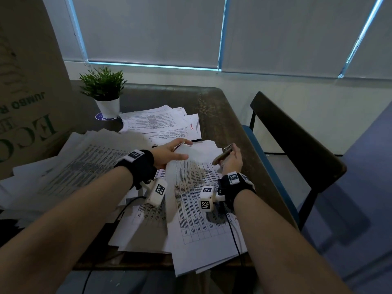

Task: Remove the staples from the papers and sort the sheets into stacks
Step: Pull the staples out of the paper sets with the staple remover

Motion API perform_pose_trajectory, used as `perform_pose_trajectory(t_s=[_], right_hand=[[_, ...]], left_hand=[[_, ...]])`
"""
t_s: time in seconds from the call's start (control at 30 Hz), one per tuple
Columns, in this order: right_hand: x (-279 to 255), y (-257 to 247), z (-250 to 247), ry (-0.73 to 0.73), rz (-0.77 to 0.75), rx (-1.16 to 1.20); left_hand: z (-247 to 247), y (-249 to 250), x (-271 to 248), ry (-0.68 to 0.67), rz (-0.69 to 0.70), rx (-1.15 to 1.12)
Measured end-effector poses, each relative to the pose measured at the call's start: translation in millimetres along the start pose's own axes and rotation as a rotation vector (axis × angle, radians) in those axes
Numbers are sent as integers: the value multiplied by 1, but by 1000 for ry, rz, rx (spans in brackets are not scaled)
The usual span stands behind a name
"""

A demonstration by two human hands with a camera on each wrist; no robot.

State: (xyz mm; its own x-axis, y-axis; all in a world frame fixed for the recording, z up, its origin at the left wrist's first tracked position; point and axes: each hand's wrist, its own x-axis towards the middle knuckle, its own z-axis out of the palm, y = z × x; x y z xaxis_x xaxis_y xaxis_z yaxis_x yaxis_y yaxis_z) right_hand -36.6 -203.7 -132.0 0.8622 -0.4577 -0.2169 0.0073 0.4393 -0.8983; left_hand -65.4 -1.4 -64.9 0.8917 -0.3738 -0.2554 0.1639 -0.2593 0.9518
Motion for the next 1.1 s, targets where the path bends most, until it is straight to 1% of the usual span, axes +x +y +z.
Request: perform_pose_trajectory(t_s=[0.07, 0.2, 0.27, 0.33, 0.4, 0.43, 0.47, 0.5, 0.57, 0.6, 0.63, 0.67, 0.7, 0.73, 0.83, 0.9, 0.93, 1.0, 1.07, 1.1], right_hand=[[1, 2, 0, -3, -2, -10], [0, 2, 1, -3, 2, -21], [2, 2, 2, 16, 3, -22], [5, 3, 2, 27, 7, -12], [6, 3, 1, 27, 15, -21], [6, 2, 1, 24, 20, -30], [6, 2, 0, 22, 21, -31], [6, 3, 0, 25, 21, -33], [7, 3, -1, 34, 23, -36], [8, 3, -1, 37, 37, -35], [9, 1, 0, 36, 55, -31], [10, -2, 1, 36, 68, -32], [12, -5, 3, 35, 76, -33], [13, -9, 5, 35, 79, -37], [12, -18, 18, 14, 56, -4], [10, -23, 27, -31, 46, 31], [9, -26, 31, -54, 51, 30], [7, -27, 36, -74, 74, 7], [5, -23, 39, -91, 127, 6], [5, -19, 40, -101, 155, 3]], left_hand=[[2, 0, 1, 54, 33, 40], [1, -2, 4, 133, 15, 17], [-2, -2, 4, 210, 36, 43], [-1, -2, 3, 293, 52, 151], [0, -3, -1, 326, 69, 385], [1, -3, -2, 298, 80, 473], [0, -5, -1, 236, 82, 498], [-2, -7, -1, 147, 42, 446], [-4, -9, -3, -40, -130, 257], [-5, -11, -5, -97, -186, 198], [-6, -14, -6, -114, -198, 169], [-8, -17, -5, -90, -186, 157], [-11, -20, -5, -25, -159, 159], [-15, -19, -6, 68, -131, 154], [-34, 0, -9, 450, -44, 105], [-49, 23, -17, 651, 17, 186], [-58, 36, -22, 720, 41, 249], [-79, 57, -29, 819, 62, 357], [-96, 70, -35, 904, 7, 528], [-103, 72, -38, 931, -58, 655]])
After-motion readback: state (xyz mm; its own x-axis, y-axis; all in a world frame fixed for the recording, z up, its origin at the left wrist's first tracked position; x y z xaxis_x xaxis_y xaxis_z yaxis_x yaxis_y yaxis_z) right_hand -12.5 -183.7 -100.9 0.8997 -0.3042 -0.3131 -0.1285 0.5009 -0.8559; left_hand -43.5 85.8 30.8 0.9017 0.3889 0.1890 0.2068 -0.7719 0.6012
